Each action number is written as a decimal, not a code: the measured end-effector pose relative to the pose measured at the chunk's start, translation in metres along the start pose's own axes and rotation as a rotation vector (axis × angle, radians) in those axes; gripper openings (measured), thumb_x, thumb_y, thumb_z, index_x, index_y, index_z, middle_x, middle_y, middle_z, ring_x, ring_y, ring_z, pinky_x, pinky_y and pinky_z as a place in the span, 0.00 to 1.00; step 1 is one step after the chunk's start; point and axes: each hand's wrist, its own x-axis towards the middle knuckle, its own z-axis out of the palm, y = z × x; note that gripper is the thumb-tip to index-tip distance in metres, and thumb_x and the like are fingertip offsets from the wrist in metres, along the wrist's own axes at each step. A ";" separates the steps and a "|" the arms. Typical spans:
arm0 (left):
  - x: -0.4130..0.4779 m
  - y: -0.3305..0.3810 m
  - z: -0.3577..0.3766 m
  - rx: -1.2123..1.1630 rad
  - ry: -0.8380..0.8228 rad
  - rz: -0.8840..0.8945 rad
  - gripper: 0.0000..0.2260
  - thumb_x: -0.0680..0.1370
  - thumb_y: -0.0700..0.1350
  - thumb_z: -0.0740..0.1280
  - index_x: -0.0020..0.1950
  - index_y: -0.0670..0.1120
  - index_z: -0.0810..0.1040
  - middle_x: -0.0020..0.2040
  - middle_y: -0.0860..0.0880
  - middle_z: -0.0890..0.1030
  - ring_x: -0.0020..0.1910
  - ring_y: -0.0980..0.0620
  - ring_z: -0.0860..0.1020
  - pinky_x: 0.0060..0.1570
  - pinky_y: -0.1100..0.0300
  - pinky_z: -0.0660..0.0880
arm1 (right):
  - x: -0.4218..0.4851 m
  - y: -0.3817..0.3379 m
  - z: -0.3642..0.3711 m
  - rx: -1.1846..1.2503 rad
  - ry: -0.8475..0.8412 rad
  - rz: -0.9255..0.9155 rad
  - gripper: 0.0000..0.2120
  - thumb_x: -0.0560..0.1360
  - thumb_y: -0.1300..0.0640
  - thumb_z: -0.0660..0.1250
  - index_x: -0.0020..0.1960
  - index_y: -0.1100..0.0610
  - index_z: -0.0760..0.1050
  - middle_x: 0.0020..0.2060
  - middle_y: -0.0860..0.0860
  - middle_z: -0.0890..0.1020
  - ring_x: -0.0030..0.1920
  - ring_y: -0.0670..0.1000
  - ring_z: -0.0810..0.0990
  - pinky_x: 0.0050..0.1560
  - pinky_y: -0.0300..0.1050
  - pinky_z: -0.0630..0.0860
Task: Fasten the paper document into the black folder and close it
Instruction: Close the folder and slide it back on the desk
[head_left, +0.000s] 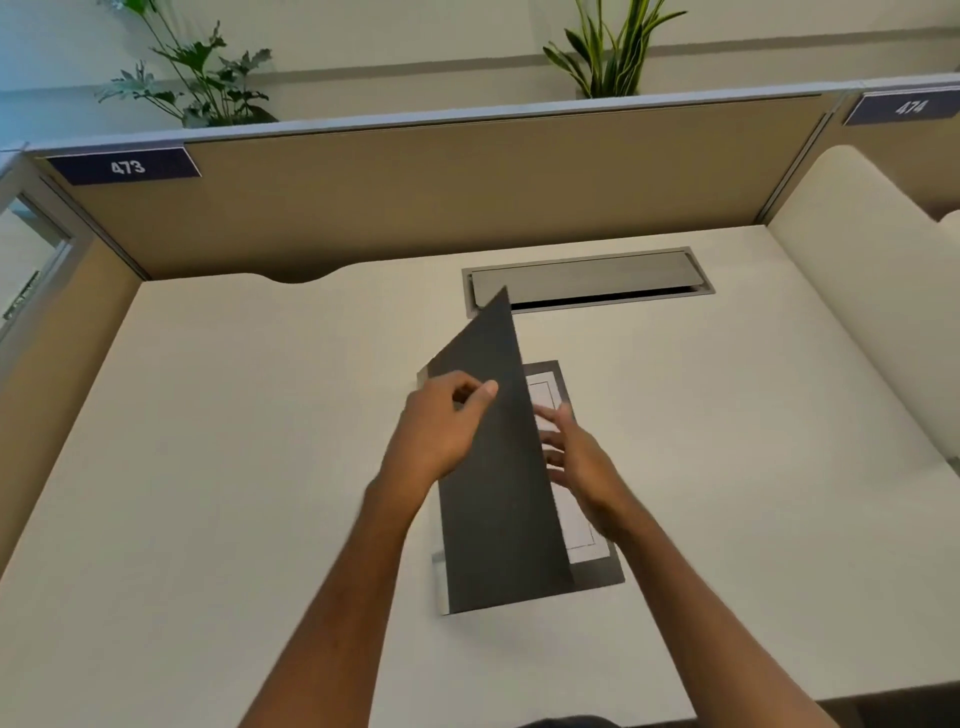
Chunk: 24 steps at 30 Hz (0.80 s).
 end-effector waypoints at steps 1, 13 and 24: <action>0.001 -0.002 0.012 0.003 -0.016 -0.009 0.15 0.83 0.58 0.63 0.60 0.51 0.81 0.56 0.51 0.84 0.52 0.55 0.81 0.54 0.56 0.80 | 0.000 -0.013 -0.009 0.074 0.009 0.004 0.22 0.75 0.26 0.49 0.60 0.26 0.75 0.53 0.32 0.83 0.51 0.40 0.85 0.48 0.35 0.81; 0.004 -0.071 0.089 0.181 -0.080 -0.131 0.27 0.80 0.52 0.70 0.79 0.58 0.68 0.81 0.48 0.64 0.79 0.45 0.65 0.77 0.46 0.65 | 0.016 -0.011 -0.033 -0.420 0.293 -0.171 0.27 0.77 0.57 0.73 0.73 0.48 0.68 0.64 0.50 0.80 0.56 0.49 0.81 0.52 0.38 0.79; -0.003 -0.082 0.144 0.583 -0.057 -0.099 0.29 0.82 0.55 0.63 0.82 0.57 0.60 0.84 0.45 0.55 0.82 0.44 0.55 0.79 0.47 0.58 | 0.030 0.056 -0.039 -0.869 0.200 -0.049 0.42 0.74 0.46 0.74 0.80 0.54 0.55 0.71 0.56 0.65 0.71 0.57 0.68 0.70 0.51 0.72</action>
